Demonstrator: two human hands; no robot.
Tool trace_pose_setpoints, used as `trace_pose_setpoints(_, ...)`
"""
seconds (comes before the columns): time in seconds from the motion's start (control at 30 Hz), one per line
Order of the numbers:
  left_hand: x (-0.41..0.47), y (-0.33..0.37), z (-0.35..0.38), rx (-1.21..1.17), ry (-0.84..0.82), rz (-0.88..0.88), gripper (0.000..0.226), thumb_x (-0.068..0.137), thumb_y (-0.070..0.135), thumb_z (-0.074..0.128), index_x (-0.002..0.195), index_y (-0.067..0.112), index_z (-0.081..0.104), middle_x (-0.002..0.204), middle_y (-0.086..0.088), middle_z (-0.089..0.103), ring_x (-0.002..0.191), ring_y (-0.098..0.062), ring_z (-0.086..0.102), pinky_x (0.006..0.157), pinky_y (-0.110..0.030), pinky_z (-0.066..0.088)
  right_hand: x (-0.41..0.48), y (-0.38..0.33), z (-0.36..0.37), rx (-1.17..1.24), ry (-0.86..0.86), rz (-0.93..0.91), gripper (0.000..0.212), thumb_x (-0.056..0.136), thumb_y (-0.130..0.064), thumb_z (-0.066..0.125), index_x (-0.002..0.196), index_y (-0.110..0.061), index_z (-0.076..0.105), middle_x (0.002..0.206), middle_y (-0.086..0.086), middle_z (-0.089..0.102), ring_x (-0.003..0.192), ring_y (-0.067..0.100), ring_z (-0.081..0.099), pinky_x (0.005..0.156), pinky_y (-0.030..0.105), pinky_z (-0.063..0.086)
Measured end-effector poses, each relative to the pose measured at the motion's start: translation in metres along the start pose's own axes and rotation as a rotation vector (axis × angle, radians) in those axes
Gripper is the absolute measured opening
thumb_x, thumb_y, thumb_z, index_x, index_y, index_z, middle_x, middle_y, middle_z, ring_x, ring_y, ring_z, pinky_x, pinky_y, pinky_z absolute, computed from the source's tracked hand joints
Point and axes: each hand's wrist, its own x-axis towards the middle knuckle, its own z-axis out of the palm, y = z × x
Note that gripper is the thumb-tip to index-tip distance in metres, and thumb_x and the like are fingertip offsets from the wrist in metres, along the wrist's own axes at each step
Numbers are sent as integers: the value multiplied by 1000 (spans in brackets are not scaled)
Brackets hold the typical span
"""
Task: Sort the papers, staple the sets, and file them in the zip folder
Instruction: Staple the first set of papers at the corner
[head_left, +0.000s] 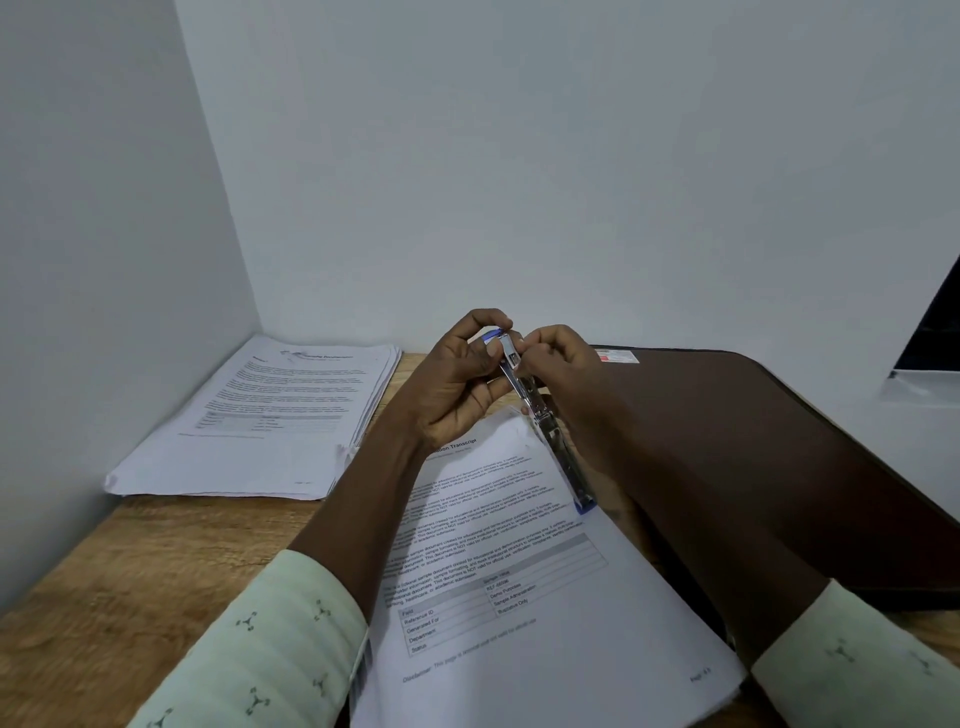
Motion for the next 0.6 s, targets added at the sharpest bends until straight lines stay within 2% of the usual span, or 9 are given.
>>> trace_pose_setpoints(0.1,0,1,1,-14,-13,7,56,62,16,92,105,9,58,91,-11,68,98,-26,68,84,-33,59,1,1,-1,16,-23,15,24,70,-25,58,91,-14,57,84,6,60,68,14,56,49,22,45)
trace_pose_setpoints(0.17,-1,2,1,-28,-17,15,58,63,16,90,109,8,54,88,-10,70,92,-23,72,80,-32,59,1,1,-3,26,-46,24,23,71,-22,64,92,-14,58,86,5,61,72,13,57,56,24,47)
trace_pose_setpoints(0.23,-3,3,2,-33,-9,24,60,63,16,89,109,8,53,86,-9,70,85,-21,72,77,-30,59,2,1,-8,40,-85,28,18,78,-16,71,92,-14,59,86,3,64,74,13,60,65,28,48)
trace_pose_setpoints(0.3,-3,4,1,-41,1,25,60,61,16,91,107,8,54,85,-9,68,81,-19,71,75,-30,59,1,-2,-11,56,-121,31,11,87,-10,69,91,-13,60,84,2,65,73,12,62,67,28,51)
trace_pose_setpoints(0.37,-2,3,-2,-35,15,11,57,61,17,92,105,9,58,86,-9,67,81,-19,70,78,-34,60,0,-3,-14,65,-137,34,2,92,-11,64,93,-12,62,83,3,66,73,11,63,63,26,53)
trace_pose_setpoints(0.43,-1,2,-4,-31,27,-1,50,64,18,91,103,10,61,87,-9,66,82,-20,69,87,-40,59,0,-4,-17,66,-134,32,9,95,-12,59,97,-8,66,81,3,67,75,12,63,60,25,53)
trace_pose_setpoints(0.5,-1,1,-4,-55,45,-2,38,72,14,83,103,9,61,87,-9,67,84,-22,70,92,-42,57,0,-5,-18,64,-129,38,18,96,-15,56,104,-3,68,82,3,67,77,13,64,61,26,54)
trace_pose_setpoints(0.6,-3,3,0,-61,109,26,18,87,4,56,105,7,56,83,-9,68,86,-23,72,84,-38,60,0,-9,-23,62,-182,69,26,98,-25,54,106,-6,69,87,4,69,81,17,66,68,32,57)
